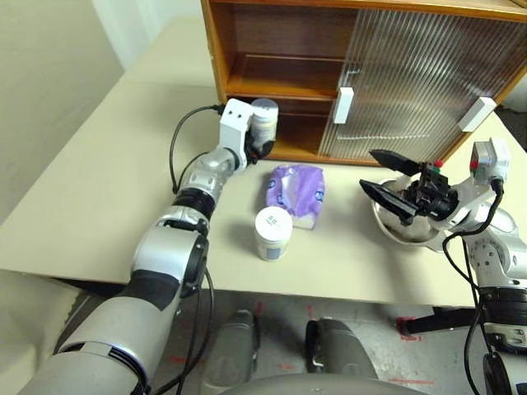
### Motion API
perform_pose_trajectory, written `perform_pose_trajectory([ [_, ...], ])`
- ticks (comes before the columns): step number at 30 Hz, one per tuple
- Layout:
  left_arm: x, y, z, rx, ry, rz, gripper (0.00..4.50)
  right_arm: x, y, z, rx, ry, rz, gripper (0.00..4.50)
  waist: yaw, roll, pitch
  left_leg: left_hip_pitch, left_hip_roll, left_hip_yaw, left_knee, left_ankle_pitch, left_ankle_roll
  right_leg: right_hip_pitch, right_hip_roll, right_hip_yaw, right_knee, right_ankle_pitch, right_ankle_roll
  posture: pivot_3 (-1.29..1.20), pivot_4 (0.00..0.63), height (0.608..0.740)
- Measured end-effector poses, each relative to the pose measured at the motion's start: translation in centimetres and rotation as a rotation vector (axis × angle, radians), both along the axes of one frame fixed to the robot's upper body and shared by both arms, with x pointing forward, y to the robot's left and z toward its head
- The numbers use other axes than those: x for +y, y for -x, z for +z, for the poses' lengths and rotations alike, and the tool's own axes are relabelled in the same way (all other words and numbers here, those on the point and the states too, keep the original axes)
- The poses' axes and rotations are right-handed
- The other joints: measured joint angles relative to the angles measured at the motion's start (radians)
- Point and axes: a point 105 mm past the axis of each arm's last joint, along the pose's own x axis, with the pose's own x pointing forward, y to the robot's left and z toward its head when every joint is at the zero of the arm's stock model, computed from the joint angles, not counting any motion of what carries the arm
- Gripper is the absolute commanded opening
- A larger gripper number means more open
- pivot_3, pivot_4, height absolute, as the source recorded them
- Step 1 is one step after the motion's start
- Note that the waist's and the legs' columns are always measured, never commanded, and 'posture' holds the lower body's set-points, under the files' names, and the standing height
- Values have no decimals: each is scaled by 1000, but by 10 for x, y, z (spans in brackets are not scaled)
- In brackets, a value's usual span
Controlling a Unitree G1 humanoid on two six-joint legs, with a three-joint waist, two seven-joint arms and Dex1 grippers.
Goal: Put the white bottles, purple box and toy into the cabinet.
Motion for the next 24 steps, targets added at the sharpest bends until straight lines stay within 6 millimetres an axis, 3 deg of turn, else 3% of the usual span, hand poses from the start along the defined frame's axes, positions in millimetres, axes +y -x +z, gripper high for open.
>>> perform_pose_trajectory([
  [11,-5,-1,-2,15,5,14,3094,1,6,1,4,9,-1,4500,-5,-3,10,-1,0,0,2,1,1,0,-2,0,-2,4,2,-1,115,740],
  [17,-9,-1,-1,14,15,7,3094,-1,0,2,5,6,-62,4500,-3,-4,12,-1,-1,1,2,1,2,0,-2,0,-2,5,2,-6,115,740],
  [24,-31,5,-4,28,-9,-72,3094,-1,-9,9,-24,-53,-150,4500,-5,-4,12,-2,-1,1,2,1,2,0,-2,0,-3,5,2,-2,101,740],
])
